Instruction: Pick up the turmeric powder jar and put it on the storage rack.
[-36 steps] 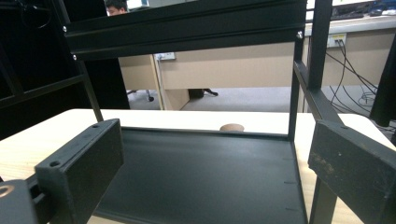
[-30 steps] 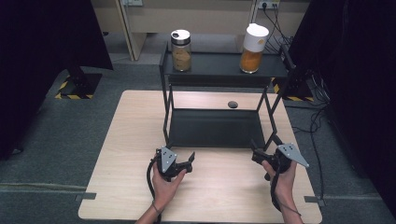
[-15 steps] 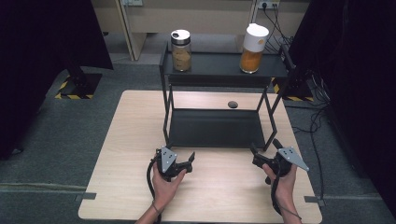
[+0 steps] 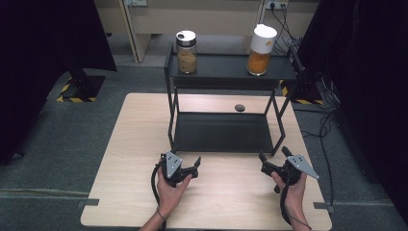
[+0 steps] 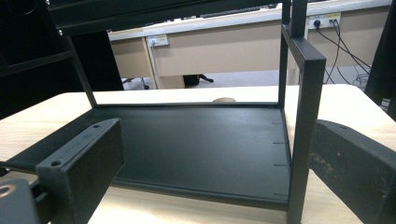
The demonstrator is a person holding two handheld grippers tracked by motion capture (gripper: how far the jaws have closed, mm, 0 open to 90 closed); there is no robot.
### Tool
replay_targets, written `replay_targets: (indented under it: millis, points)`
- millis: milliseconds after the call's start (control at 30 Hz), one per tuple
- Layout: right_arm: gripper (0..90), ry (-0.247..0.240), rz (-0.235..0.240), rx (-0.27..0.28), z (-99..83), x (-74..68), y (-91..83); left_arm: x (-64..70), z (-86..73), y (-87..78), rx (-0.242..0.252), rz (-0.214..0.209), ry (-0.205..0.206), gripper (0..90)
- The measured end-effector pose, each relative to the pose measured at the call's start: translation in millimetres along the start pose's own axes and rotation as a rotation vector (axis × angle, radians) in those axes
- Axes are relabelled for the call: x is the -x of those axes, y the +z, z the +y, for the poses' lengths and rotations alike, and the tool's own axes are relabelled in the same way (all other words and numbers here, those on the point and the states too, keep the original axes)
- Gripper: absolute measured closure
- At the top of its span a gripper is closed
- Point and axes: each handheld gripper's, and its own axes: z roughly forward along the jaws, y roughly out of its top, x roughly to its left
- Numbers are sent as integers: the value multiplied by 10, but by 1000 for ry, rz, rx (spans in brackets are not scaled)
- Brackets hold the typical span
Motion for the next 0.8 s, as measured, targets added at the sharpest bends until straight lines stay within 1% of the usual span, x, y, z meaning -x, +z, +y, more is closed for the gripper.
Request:
replay_targets:
  millis: [800]
  points:
    - [43, 3, 1, -28, -98, 3, -92, 8, -3, -1, 2, 2, 2, 44]
